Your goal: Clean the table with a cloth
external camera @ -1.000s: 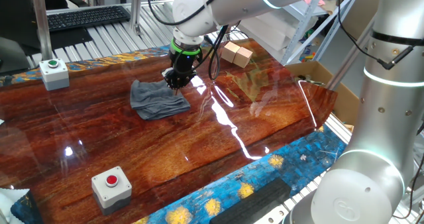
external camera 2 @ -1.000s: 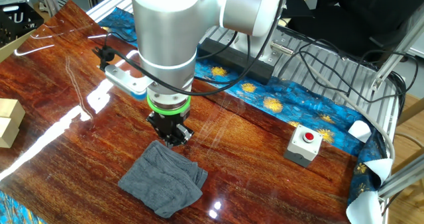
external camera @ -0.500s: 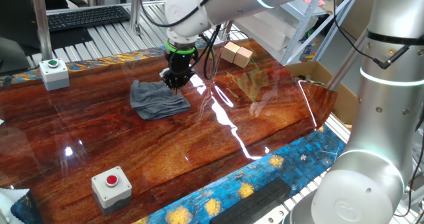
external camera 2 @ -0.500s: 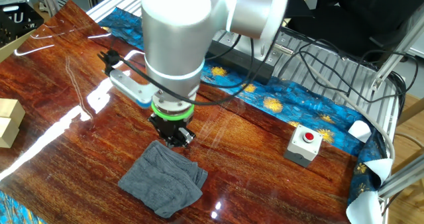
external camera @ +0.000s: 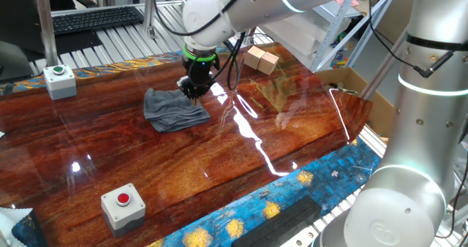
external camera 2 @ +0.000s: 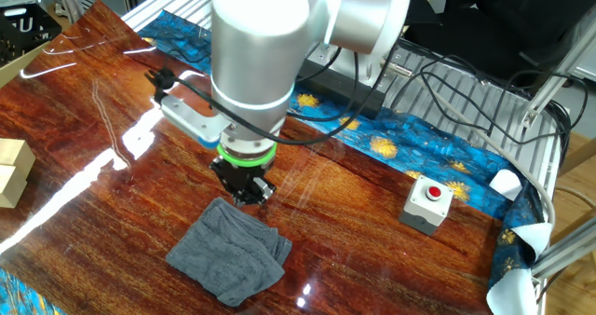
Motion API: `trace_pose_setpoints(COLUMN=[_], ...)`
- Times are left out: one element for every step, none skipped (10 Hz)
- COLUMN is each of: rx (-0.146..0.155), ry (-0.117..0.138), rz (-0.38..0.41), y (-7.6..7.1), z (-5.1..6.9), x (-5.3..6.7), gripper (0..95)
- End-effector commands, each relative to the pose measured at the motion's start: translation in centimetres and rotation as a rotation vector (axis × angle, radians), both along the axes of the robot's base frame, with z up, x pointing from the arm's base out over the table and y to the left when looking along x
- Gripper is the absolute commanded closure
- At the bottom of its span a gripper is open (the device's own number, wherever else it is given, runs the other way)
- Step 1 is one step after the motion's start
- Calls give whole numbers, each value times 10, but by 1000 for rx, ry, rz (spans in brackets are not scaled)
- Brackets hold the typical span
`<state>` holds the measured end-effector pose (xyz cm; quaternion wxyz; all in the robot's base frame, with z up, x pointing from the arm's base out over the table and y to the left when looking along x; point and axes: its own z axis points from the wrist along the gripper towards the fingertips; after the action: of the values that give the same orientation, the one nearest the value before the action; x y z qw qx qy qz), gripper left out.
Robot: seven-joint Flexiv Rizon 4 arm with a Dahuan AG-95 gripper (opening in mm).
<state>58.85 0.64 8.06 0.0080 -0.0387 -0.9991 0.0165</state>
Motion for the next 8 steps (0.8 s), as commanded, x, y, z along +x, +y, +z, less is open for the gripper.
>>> trace_pose_setpoints(rx=[7,7,6,1,-11,-15,-22,-19], ry=[7,6,5,4,-1,-12,-20,-32], rz=[-6,-20,-51,-61,-66,-78,-79,-84], y=[1,1,1,1,1,2,4,6], z=[-1,-1,-1,-2,-3,-5,-7,-12], x=[1,1,1,2,2,3,3,6], gripper=[950,950,950,950,950,380,190,190])
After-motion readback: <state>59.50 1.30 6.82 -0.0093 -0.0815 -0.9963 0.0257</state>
